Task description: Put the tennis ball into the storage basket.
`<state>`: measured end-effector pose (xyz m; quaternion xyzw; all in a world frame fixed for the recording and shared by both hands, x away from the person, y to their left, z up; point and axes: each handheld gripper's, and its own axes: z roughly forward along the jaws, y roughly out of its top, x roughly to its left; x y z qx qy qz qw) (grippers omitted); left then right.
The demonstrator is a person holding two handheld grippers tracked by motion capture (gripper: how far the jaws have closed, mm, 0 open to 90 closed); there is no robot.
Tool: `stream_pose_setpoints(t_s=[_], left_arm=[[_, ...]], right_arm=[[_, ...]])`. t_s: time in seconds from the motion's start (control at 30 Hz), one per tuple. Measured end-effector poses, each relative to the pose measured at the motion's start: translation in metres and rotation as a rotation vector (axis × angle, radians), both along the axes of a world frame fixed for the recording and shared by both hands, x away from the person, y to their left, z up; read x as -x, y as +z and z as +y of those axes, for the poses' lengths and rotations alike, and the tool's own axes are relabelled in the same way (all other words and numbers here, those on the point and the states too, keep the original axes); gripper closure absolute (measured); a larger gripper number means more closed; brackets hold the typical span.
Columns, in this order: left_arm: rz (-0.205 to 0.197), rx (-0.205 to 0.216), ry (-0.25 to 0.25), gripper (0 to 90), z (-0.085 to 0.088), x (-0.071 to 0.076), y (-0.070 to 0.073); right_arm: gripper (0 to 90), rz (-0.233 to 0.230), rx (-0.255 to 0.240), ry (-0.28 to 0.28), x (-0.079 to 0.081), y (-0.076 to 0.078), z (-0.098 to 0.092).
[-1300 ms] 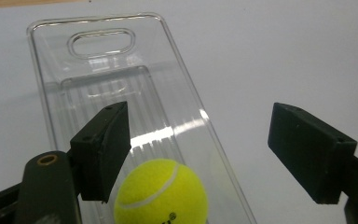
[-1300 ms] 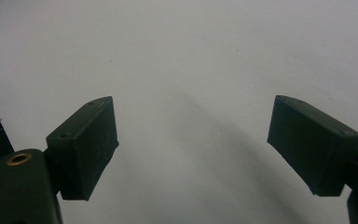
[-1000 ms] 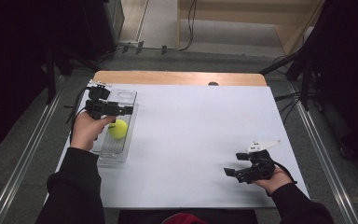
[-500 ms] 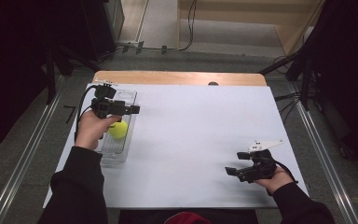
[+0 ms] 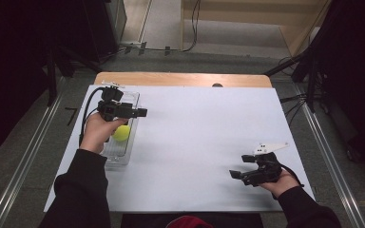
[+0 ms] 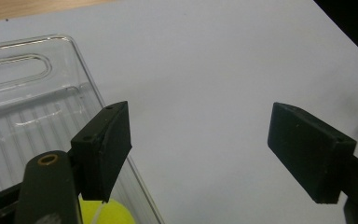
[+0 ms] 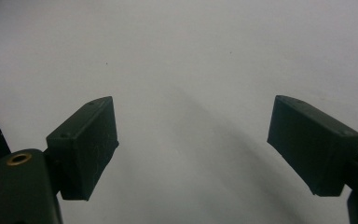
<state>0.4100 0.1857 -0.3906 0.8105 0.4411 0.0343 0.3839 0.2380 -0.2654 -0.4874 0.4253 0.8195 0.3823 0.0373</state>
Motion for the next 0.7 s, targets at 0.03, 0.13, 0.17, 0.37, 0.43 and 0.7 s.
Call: stream_pose_setpoints(t_s=[0.03,0.13,0.17,0.37,0.43,0.7], left_arm=[[0.0,0.0,-0.006,21.9,-0.001,0.001,0.0],[0.005,0.003,-0.013,21.9,-0.003,0.002,-0.003],[0.007,0.001,-0.018,21.9,-0.003,0.002,-0.004],[0.009,-0.006,-0.026,21.9,-0.007,0.007,-0.008],[0.011,0.001,-0.029,22.0,-0.007,0.008,-0.009],[0.017,0.003,-0.037,22.0,-0.011,0.01,-0.011]], right_arm=[[13.9,0.0,0.001,0.003,0.0,0.0,0.001],[13.9,-0.002,0.001,0.008,-0.001,0.001,0.003],[13.9,-0.003,0.002,0.011,-0.001,0.001,0.003],[13.9,-0.004,0.007,0.014,0.0,0.002,0.006],[13.9,-0.01,0.009,0.018,0.002,0.003,0.007],[13.9,-0.011,0.014,0.011,0.003,0.003,0.006]])
